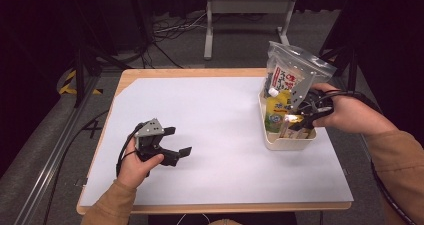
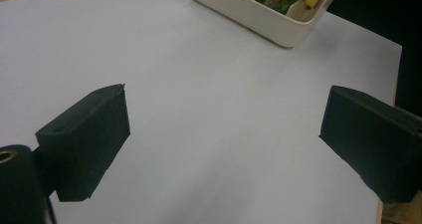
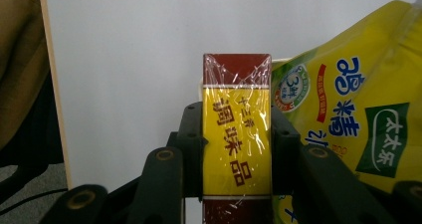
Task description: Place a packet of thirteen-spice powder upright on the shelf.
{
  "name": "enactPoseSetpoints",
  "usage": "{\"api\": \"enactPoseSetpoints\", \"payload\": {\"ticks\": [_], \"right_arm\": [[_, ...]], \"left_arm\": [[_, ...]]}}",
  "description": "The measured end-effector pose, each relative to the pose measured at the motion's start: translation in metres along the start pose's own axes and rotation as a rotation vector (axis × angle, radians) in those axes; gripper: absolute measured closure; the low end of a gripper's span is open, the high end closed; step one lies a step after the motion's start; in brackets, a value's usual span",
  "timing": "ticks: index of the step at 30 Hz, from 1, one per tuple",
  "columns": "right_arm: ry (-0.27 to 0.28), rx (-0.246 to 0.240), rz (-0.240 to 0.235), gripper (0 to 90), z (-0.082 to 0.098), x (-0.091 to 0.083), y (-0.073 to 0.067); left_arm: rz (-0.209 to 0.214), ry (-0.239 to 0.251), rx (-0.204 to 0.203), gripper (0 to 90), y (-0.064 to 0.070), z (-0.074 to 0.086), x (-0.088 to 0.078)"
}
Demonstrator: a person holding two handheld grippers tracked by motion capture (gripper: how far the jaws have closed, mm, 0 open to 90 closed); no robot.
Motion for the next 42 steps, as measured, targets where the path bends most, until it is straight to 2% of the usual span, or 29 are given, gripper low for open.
{"api": "enactPoseSetpoints", "payload": {"ticks": [11,14,19,38,42], "right_arm": [[-0.055,-0.006,-0.006,67.1,0.007,0.015,0.0],[-0.065,-0.004,-0.004,66.8,0.009,0.018,0.0],[-0.079,-0.003,0.0,66.9,0.012,0.021,0.0],[-0.055,0.008,0.009,66.5,0.016,0.021,0.0],[0.006,0.026,0.033,53.5,0.018,0.022,-0.001]], "left_arm": [[-0.001,-0.013,-0.008,5.9,0.0,0.002,0.002],[-0.004,-0.015,0.001,5.9,-0.001,0.003,0.002],[-0.002,-0.027,-0.018,5.9,-0.001,0.006,0.004],[-0.006,-0.028,-0.018,5.9,-0.003,0.007,0.004],[-0.011,-0.029,-0.023,5.9,-0.004,0.007,0.001]]}}
Point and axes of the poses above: each handheld gripper's, and its own axes: x roughly forward along the jaws, z roughly out of its underside, y roughly to its right, the point moved 1 cm from there along x, roughly forward along the jaws, and after that the axes turned 14 degrees about y, right-handed, at the moved point
